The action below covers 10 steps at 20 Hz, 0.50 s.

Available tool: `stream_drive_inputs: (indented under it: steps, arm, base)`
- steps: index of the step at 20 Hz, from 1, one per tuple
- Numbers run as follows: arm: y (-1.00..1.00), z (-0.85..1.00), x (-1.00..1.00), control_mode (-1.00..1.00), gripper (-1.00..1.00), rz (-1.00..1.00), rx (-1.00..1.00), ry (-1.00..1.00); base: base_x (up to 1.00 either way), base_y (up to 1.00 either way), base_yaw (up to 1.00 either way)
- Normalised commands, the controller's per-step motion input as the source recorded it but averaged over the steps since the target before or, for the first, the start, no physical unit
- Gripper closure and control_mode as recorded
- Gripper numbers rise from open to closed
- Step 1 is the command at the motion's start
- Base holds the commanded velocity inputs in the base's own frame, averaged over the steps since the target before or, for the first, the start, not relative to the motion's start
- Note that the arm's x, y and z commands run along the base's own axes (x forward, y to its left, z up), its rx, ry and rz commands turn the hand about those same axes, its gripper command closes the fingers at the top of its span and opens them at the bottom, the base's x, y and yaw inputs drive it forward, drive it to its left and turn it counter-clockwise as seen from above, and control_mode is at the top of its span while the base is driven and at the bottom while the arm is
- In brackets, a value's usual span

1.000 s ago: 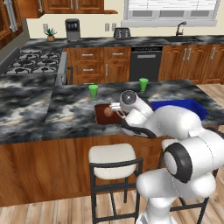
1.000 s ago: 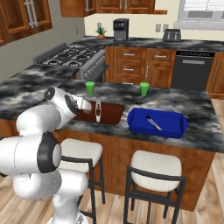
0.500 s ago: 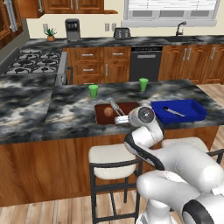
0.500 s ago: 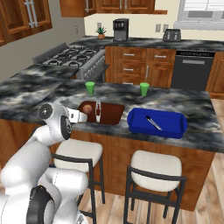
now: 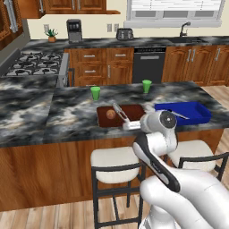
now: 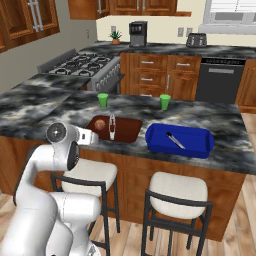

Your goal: Gather the onion and eggplant from the fridge and place them on a tray on the dining counter. Then gather the fish and chicken drumstick from the fridge and place them on the other tray.

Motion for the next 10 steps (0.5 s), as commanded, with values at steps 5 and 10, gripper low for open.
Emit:
stream_drive_inputs:
  steps: [5, 10]
  arm:
    - [-0.09, 0.0, -0.61, -1.0, -1.0, 0.0, 0.06, 0.03]
    - [-0.12, -0.08, -0.5, -1.0, -1.0, -0.03, 0.02, 0.26]
  base:
    - [0.0, 0.0, 0.0]
    - [0.0, 0.0, 0.0]
